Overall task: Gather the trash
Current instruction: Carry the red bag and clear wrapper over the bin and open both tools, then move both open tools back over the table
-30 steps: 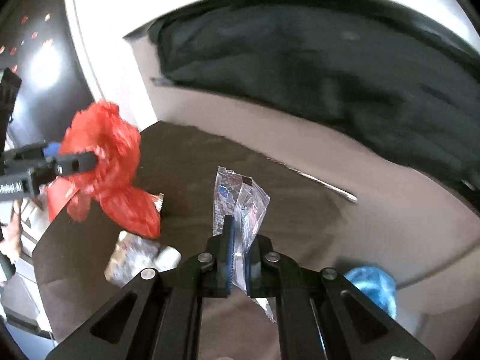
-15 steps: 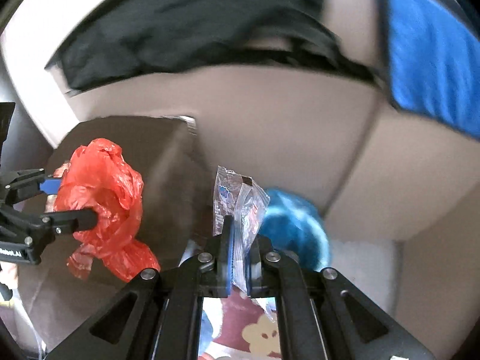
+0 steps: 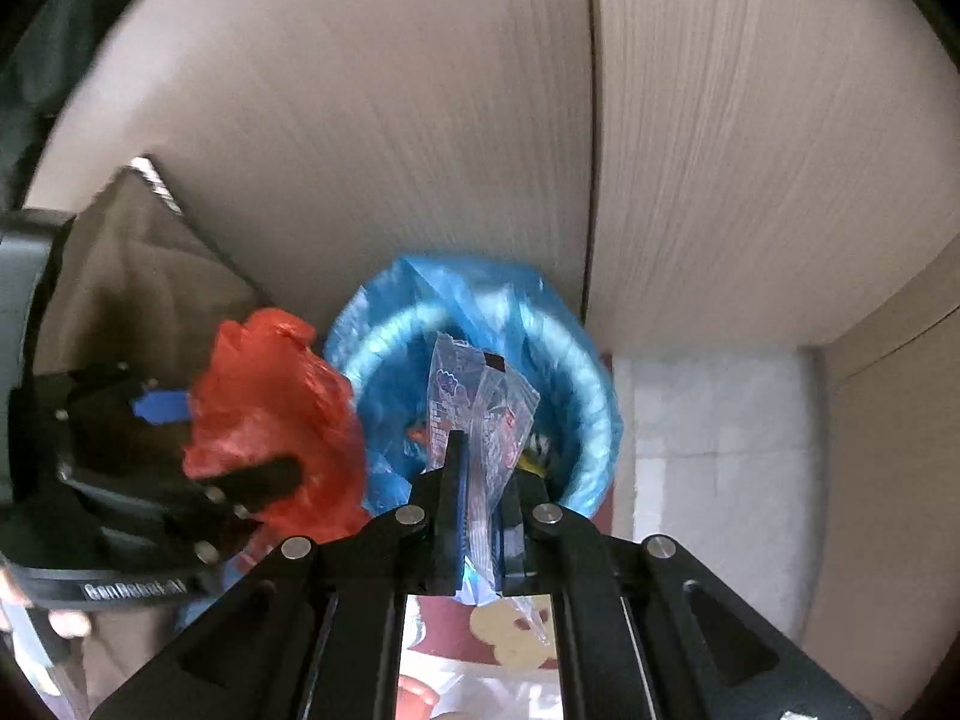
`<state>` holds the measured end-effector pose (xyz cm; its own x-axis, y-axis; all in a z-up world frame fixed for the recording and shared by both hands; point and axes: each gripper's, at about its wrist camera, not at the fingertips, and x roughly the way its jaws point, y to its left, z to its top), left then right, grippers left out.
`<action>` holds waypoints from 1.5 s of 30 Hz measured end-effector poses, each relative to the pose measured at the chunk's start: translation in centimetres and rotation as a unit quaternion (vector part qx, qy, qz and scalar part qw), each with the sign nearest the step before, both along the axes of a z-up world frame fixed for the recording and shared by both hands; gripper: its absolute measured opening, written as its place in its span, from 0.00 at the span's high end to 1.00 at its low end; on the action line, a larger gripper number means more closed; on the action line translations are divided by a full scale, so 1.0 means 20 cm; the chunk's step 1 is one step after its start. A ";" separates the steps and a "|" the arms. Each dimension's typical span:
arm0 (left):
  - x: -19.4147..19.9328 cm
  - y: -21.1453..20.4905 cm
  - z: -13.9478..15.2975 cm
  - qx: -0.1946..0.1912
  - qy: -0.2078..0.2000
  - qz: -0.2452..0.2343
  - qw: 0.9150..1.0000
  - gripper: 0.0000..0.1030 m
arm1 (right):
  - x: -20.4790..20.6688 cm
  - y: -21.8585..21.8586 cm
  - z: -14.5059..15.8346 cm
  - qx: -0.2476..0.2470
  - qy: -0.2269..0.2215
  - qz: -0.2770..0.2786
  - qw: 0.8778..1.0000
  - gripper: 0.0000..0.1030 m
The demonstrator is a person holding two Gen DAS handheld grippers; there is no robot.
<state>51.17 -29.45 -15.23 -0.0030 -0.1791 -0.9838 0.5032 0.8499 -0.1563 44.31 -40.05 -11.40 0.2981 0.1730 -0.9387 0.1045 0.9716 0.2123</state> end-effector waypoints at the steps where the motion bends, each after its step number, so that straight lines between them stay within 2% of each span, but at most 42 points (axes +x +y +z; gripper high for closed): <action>1: 0.02 0.00 -0.04 0.002 0.009 0.001 1.000 0.34 | 0.02 -0.01 -0.05 0.006 0.009 -0.002 1.000 0.95; 4: 0.05 0.02 -0.15 0.015 0.041 0.011 0.999 0.32 | 0.07 -0.02 -0.17 0.016 0.033 -0.007 0.999 0.94; 8: 0.12 0.06 -0.22 0.000 0.049 0.038 0.998 0.31 | 0.08 -0.06 -0.33 0.023 0.064 -0.012 0.998 0.93; 13: 0.15 0.09 -0.25 0.008 0.063 0.035 0.997 0.27 | 0.06 -0.06 -0.43 0.045 0.089 -0.013 0.995 0.90; 15: 0.17 0.11 -0.21 -0.016 0.060 0.057 0.996 0.27 | 0.06 -0.07 -0.45 0.063 0.095 -0.013 0.993 0.86; 17: 0.19 0.13 -0.18 -0.037 0.050 0.070 0.996 0.26 | 0.05 -0.08 -0.44 0.073 0.093 -0.022 0.993 0.66; 19: 0.20 0.14 -0.13 -0.045 0.036 0.075 0.996 0.26 | 0.05 -0.10 -0.42 0.079 0.082 -0.031 0.993 0.61; 23: 0.19 0.13 -0.08 -0.051 0.041 0.057 0.996 0.25 | 0.05 -0.13 -0.35 0.075 0.064 -0.050 0.994 0.61; 26: 0.15 0.11 -0.10 -0.036 0.055 0.036 0.997 0.23 | 0.03 -0.15 -0.29 0.066 0.053 -0.058 0.995 0.61; 27: 0.14 0.11 -0.09 -0.036 0.046 0.036 0.998 0.23 | 0.01 -0.15 -0.26 0.064 0.048 -0.060 0.995 0.61; 31: 0.14 0.14 -0.06 -0.082 0.021 0.078 0.993 0.23 | -0.01 -0.19 -0.18 0.052 0.029 -0.065 0.996 0.61; 34: 0.13 0.15 -0.02 -0.109 0.027 0.076 0.991 0.23 | -0.05 -0.20 -0.12 0.054 0.023 -0.069 0.996 0.61; 36: 0.13 0.16 0.04 -0.116 0.010 0.073 0.990 0.23 | -0.07 -0.21 -0.10 0.048 0.021 -0.068 0.996 0.61; 38: 0.13 0.19 0.09 -0.140 -0.014 0.089 0.986 0.23 | -0.08 -0.21 -0.08 0.041 0.017 -0.068 0.997 0.61; 41: 0.12 0.21 0.15 -0.155 -0.035 0.088 0.983 0.23 | -0.10 -0.22 -0.03 0.036 0.009 -0.072 0.997 0.61; 42: 0.12 0.22 0.16 -0.149 -0.043 0.089 0.984 0.22 | -0.11 -0.22 -0.02 0.037 0.006 -0.073 0.997 0.61; 44: 0.12 0.24 0.18 -0.167 -0.042 0.095 0.980 0.22 | -0.11 -0.22 -0.01 0.040 0.002 -0.074 0.996 0.61; 45: 0.12 0.24 0.19 -0.159 -0.043 0.098 0.981 0.22 | -0.12 -0.22 0.00 0.039 0.001 -0.074 0.996 0.61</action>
<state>53.48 -24.56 -11.46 0.1428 -0.4667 -0.8728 0.3570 0.8468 -0.3944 41.98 -44.44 -11.46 0.3229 0.2006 -0.9249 0.2457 0.9260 0.2867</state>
